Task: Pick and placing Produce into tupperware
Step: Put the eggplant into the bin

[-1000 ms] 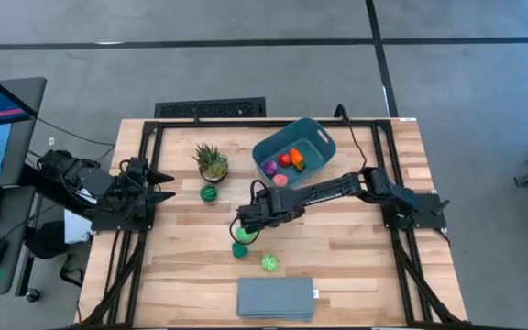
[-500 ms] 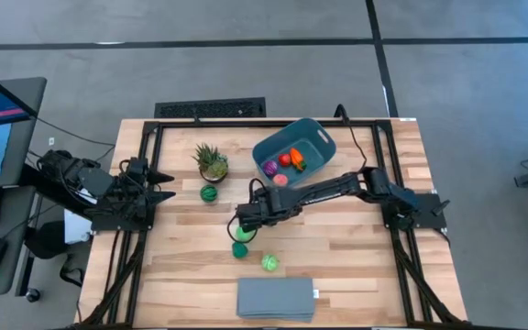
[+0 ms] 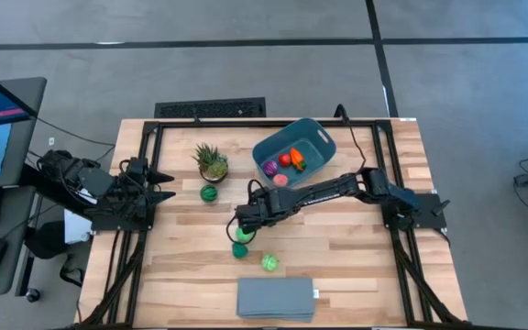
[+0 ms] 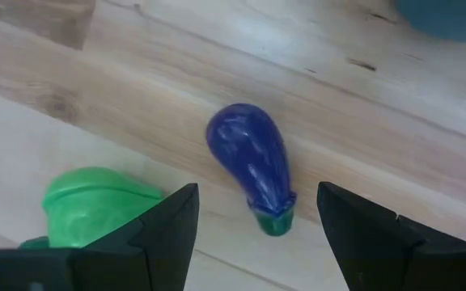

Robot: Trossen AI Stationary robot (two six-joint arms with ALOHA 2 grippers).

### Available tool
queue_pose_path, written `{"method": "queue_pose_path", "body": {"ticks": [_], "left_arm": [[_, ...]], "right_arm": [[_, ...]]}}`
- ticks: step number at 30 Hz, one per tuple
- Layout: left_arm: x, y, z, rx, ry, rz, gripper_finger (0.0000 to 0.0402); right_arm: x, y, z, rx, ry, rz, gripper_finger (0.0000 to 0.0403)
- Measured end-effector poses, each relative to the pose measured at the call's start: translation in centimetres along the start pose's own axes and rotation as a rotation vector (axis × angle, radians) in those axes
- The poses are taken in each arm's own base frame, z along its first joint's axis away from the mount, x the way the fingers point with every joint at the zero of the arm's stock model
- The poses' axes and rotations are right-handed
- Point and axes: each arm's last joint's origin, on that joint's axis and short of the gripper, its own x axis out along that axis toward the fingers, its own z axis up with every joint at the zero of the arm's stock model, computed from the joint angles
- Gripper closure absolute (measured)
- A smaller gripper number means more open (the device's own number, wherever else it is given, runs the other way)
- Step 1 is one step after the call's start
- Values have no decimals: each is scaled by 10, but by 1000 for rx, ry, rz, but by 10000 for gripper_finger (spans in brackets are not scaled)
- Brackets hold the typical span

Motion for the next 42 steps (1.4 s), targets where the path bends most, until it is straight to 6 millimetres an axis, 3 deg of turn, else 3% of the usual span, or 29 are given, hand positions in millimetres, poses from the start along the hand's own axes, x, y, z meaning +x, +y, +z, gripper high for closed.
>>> {"method": "queue_pose_path", "body": {"ticks": [17,42], "left_arm": [[0,0,0,-2,0,0,116],[0,0,0,-22,-3,-3,116]], "right_arm": [[14,-3,-17,-17,60,-9,127],[16,-6,-8,-70,29,-15,127]]}}
